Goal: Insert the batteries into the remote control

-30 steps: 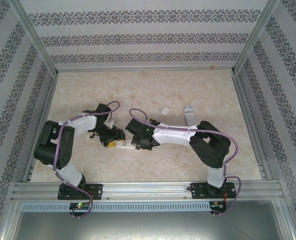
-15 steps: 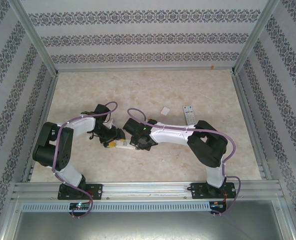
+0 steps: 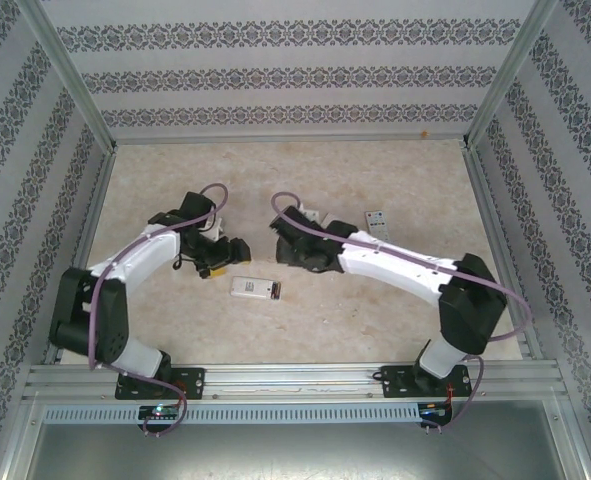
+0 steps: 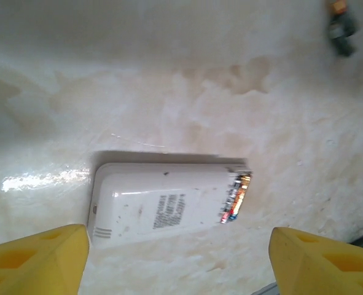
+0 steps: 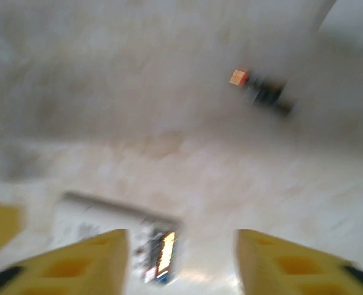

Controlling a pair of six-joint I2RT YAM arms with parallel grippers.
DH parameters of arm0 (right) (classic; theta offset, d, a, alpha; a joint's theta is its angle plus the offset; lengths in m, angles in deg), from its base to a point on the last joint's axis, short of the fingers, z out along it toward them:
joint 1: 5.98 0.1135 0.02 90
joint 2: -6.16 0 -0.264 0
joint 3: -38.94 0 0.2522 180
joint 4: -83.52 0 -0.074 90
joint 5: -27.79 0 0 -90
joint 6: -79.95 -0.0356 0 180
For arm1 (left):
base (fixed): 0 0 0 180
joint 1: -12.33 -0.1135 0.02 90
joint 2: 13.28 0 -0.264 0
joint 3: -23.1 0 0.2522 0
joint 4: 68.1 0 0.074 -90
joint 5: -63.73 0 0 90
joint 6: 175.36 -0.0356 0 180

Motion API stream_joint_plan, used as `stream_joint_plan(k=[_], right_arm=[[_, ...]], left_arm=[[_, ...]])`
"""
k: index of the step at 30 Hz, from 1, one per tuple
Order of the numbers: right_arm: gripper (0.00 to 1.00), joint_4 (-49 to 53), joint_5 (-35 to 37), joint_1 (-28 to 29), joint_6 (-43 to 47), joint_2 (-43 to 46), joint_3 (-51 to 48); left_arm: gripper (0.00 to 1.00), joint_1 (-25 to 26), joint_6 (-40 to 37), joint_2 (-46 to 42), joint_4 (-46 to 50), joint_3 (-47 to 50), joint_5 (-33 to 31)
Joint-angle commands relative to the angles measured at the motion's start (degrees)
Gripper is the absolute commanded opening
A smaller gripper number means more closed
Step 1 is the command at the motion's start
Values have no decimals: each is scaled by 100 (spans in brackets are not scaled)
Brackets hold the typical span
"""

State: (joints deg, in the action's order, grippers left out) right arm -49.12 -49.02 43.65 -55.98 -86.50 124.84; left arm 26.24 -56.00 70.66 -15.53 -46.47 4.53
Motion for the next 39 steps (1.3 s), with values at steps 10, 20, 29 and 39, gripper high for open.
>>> stream_joint_plan(k=[10,20,29,39], right_arm=[[98,1587,-947,-2447,6712,-1739,2071],[94,1859,-1918,-3027,7041,-3288,3457],[89,2221,-2415,-2881,7265,-4040,3919],[81,2094,-1440,-2708,7664,-3914,3304]], left_arm=[[93,66,-883,-1804,68,48,-149],[100,75,-785,-2297,-209,384,-271],[100,70,-787,-1949,-74,343,-334],[100,70,-589,-1822,-418,478,-152]])
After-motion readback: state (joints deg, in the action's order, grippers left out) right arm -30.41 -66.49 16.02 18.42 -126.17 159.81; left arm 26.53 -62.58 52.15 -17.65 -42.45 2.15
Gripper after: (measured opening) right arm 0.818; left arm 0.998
